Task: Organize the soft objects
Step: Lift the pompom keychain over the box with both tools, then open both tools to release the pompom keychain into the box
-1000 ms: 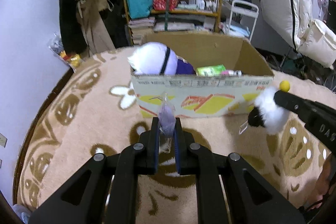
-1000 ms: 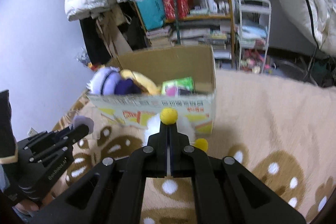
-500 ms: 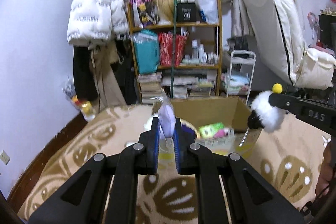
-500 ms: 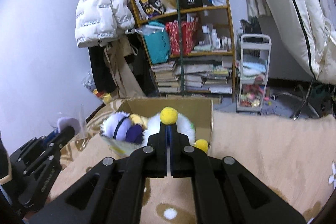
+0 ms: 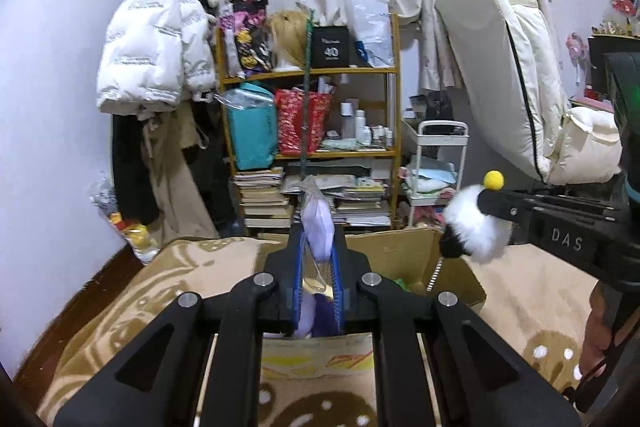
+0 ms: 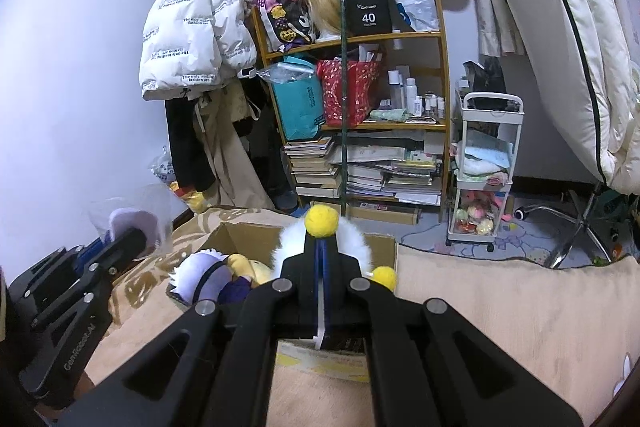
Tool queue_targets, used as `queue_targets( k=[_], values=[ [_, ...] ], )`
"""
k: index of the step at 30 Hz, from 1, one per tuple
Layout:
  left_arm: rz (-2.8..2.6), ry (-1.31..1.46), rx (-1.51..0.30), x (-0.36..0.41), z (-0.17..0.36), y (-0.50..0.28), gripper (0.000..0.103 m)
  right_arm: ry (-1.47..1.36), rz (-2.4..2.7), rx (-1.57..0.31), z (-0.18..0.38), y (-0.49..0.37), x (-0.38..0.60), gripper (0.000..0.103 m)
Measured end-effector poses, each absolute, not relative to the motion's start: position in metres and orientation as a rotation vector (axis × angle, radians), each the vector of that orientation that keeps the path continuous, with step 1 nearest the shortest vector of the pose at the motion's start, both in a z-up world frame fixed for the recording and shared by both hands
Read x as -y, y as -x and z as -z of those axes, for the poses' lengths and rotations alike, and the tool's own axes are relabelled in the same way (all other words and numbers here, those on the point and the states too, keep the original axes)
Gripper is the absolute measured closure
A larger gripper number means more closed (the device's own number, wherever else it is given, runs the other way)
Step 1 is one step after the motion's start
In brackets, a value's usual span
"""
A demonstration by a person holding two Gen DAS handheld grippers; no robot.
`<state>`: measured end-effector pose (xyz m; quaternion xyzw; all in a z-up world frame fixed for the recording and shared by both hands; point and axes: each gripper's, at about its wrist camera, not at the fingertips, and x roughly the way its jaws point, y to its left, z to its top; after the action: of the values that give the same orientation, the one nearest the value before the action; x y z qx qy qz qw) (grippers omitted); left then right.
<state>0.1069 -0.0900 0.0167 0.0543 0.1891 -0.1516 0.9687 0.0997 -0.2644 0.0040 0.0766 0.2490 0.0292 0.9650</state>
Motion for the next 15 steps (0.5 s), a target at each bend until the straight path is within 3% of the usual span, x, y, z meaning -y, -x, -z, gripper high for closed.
queue_targets(
  k=[15],
  values=[
    [0.362,-0.088,-0.569,0.116,0.035,-0.149,0.089,-0.234,-0.101,-0.602,0.046,-0.127,0.28,0.1]
  ],
)
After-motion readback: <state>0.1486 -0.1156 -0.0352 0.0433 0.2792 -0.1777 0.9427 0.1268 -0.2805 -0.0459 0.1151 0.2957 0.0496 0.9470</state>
